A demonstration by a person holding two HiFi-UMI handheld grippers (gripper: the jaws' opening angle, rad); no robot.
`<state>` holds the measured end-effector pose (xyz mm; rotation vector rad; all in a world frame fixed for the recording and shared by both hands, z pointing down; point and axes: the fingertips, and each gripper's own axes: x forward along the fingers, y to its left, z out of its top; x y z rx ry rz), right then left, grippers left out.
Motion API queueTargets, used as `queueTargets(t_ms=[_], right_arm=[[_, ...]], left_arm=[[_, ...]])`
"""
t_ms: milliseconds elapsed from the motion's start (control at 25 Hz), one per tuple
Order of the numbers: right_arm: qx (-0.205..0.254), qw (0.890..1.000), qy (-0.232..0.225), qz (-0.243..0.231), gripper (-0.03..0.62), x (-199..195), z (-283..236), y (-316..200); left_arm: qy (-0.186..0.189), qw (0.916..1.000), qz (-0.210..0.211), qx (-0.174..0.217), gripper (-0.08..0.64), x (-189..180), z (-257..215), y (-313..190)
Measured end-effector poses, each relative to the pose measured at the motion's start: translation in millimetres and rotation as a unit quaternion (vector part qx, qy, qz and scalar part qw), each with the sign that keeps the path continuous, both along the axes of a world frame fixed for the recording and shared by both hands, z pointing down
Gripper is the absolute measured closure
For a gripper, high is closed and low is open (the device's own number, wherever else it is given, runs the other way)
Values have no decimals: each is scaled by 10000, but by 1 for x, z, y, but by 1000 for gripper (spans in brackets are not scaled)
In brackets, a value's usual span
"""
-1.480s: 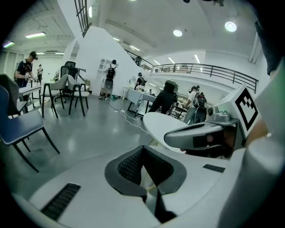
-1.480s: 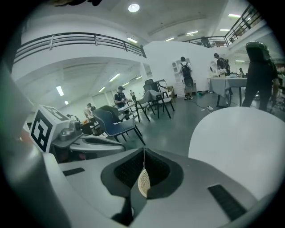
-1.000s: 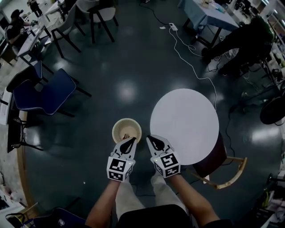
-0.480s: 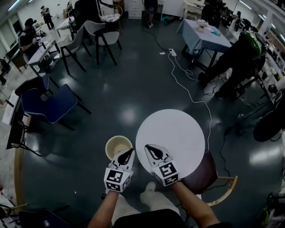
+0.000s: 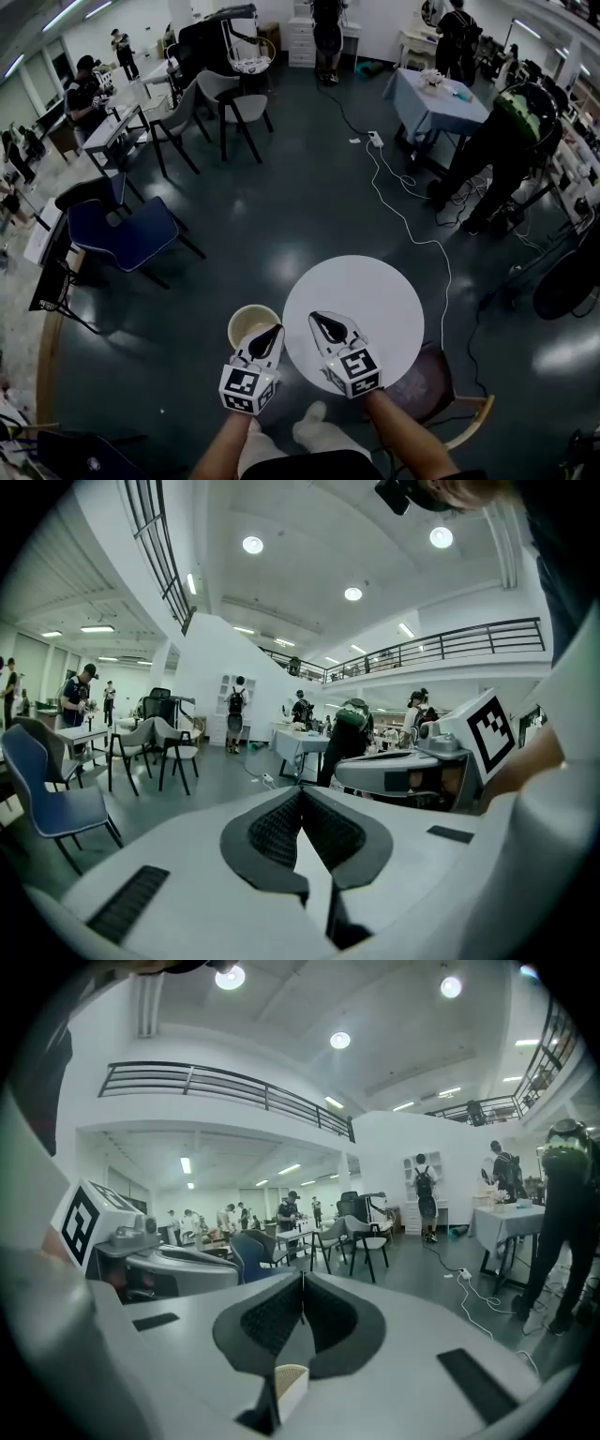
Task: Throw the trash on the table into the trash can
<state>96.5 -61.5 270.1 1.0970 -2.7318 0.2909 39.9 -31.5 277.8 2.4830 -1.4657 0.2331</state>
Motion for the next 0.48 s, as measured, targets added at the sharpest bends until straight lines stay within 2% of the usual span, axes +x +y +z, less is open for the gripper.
queueTargets(t_ms=[160, 480], right_arm=[[81, 9999, -69, 6, 572, 8, -15, 1], [253, 9995, -114, 139, 572, -5, -35, 24]], left_arm=[[-186, 9997, 21, 157, 545, 7, -14, -2], [-199, 9989, 107, 399, 545, -4, -41, 22]])
